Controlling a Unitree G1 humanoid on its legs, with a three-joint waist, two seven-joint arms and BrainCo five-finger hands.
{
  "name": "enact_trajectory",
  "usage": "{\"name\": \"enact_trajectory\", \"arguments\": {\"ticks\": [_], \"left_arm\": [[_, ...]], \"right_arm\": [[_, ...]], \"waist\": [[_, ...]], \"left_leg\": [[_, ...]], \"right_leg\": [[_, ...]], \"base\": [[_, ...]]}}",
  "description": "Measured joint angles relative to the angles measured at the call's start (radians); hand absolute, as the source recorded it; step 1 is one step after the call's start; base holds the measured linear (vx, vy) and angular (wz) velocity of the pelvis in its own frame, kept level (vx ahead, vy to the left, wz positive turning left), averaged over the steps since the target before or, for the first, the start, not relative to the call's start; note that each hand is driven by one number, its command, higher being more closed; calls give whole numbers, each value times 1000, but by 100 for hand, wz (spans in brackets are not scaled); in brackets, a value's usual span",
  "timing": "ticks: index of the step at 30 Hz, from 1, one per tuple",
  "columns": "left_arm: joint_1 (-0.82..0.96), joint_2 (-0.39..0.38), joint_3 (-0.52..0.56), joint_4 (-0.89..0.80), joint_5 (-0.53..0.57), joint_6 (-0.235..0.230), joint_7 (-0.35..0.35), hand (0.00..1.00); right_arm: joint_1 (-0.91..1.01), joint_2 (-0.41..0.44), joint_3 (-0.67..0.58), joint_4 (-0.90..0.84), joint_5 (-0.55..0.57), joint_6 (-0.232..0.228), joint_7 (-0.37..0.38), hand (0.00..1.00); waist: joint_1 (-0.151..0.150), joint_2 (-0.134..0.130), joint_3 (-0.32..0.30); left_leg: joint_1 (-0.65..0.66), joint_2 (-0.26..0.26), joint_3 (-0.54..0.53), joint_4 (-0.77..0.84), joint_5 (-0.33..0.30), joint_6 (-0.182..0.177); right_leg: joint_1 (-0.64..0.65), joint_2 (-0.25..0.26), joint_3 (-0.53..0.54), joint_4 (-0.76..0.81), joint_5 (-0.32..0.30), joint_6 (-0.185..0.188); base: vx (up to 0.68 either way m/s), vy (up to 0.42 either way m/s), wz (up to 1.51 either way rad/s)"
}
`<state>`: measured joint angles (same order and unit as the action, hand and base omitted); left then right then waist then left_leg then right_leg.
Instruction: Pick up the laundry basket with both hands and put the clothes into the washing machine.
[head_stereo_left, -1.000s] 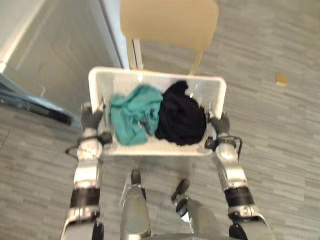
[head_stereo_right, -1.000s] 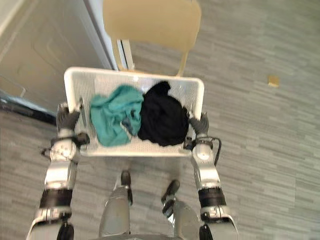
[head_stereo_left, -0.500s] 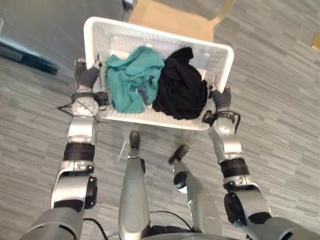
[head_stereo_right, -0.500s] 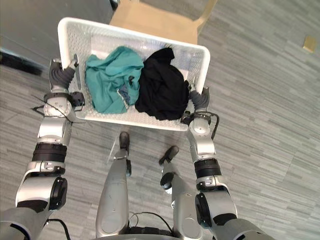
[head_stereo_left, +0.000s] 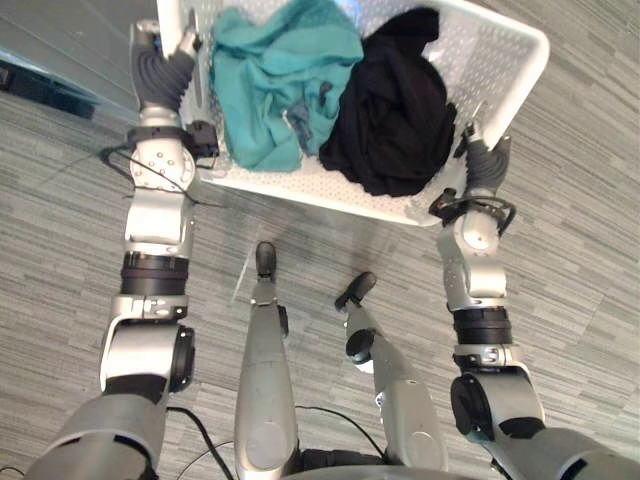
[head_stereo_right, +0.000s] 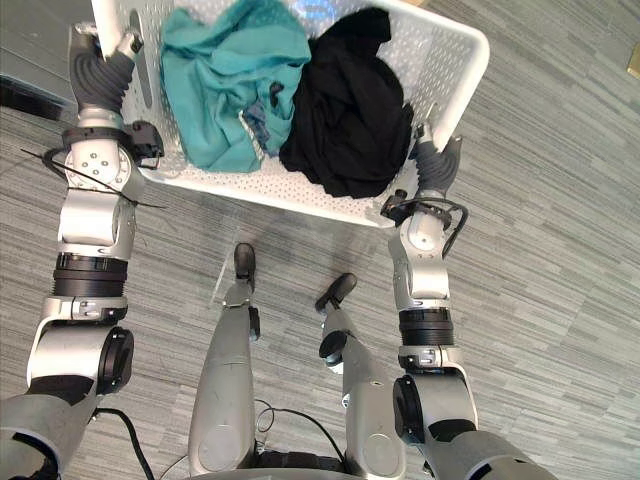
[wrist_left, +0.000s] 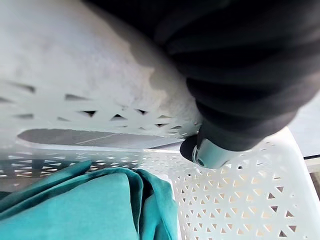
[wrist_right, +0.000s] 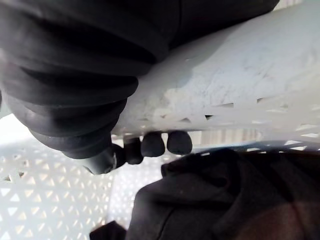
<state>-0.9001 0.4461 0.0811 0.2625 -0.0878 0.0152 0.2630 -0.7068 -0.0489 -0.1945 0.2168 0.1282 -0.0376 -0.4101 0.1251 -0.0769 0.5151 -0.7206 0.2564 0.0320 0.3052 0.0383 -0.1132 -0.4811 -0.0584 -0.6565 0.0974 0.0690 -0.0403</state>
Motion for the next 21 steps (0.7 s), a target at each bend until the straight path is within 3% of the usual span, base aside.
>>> {"name": "enact_trajectory", "arguments": {"ticks": [6, 7, 14, 21], "left_arm": [[-70, 23, -22, 1, -30, -1, 18, 100], [-93, 33, -36, 6, -40, -1, 25, 0], [-189, 27, -33, 95, -100, 5, 87, 0], [-231, -33, 20, 94, -92, -1, 281, 0]], "right_arm": [[-78, -42, -8, 32, 36, -3, -2, 100], [-110, -46, -16, 59, 54, -3, -2, 0], [-225, -34, -46, 211, 112, 19, -4, 0], [-282, -9, -62, 271, 153, 11, -55, 0]], "waist": [[1, 1, 1], [1, 2, 1], [3, 1, 2], [3, 1, 2]], "left_leg": [[-16, 15, 9, 18, -1, -1], [-24, 17, 10, 22, -1, -1], [-49, 27, 27, 26, 0, -1], [-75, 31, 29, 22, 3, -5]], "right_leg": [[-15, 1, -8, 25, -1, -1], [-20, 3, -9, 25, -1, -1], [-50, 5, -6, 27, -1, -1], [-70, 15, -10, 7, 4, -5]], "base": [[50, 52, -3], [8, 56, -2], [7, 50, -5], [48, 42, -1]]}}
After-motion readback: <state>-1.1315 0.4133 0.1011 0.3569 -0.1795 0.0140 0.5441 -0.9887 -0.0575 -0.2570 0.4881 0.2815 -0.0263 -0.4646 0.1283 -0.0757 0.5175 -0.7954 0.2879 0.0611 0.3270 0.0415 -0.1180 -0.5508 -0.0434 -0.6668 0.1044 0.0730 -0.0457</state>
